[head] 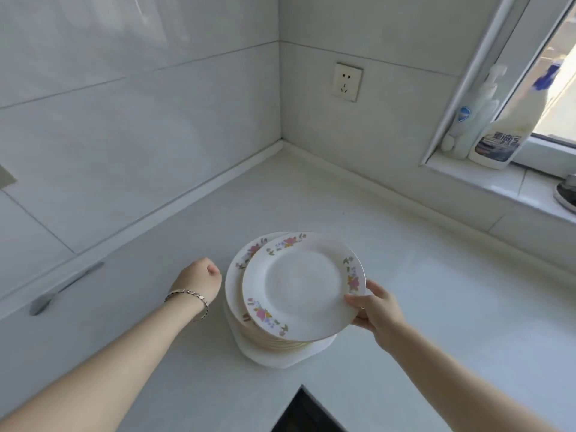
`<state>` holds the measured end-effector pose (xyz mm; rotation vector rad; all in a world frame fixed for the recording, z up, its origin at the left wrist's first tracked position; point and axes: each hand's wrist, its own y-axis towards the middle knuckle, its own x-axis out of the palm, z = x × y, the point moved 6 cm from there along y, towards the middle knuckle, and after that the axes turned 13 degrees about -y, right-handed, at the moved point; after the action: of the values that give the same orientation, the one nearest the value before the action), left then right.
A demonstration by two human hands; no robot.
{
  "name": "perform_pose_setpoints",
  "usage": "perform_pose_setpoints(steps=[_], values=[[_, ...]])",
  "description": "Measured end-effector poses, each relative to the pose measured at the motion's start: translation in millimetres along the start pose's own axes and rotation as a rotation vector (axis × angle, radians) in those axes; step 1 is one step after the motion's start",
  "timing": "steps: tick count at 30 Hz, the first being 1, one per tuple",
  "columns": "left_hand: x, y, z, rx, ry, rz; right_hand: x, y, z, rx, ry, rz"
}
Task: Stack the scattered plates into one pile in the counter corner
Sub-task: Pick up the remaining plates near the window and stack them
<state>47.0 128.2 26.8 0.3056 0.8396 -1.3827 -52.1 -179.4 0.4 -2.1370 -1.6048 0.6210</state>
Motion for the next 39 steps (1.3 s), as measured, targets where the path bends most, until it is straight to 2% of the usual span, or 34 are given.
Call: perform_pose_setpoints(steps=[4, 9, 12, 19, 22, 25, 30, 33, 39], values=[[0, 5, -7, 0.002, -0.027, -0.015, 10, 0, 0, -0.032, -0.056, 0.057], [2, 9, 3, 0.026, -0.058, -0.033, 17, 3, -5, -0.177, -0.462, 0.243], [5, 10, 10, 0.049, -0.07, -0.052, 26, 5, 0, -0.157, -0.666, 0.231], [13, 9, 25, 0.091, -0.048, -0.092, 30, 8, -3, -0.072, -0.978, 0.262], [26, 3, 41, 0.136, -0.036, -0.14, 21, 9, -4, -0.036, -0.906, 0.174], [53, -9, 67, 0.232, 0.022, -0.22, -6, 5, 3, -0.016, -0.899, 0.163], [132, -48, 114, 0.373, 0.144, -0.462, -82, -18, 50, 0.143, -0.878, 0.108], [188, -84, 146, 0.472, 0.226, -0.576, -140, -44, 79, 0.223, -0.9, 0.171], [296, -185, 195, 0.643, 0.376, -0.795, -256, -118, 135, 0.35, -0.777, 0.334]])
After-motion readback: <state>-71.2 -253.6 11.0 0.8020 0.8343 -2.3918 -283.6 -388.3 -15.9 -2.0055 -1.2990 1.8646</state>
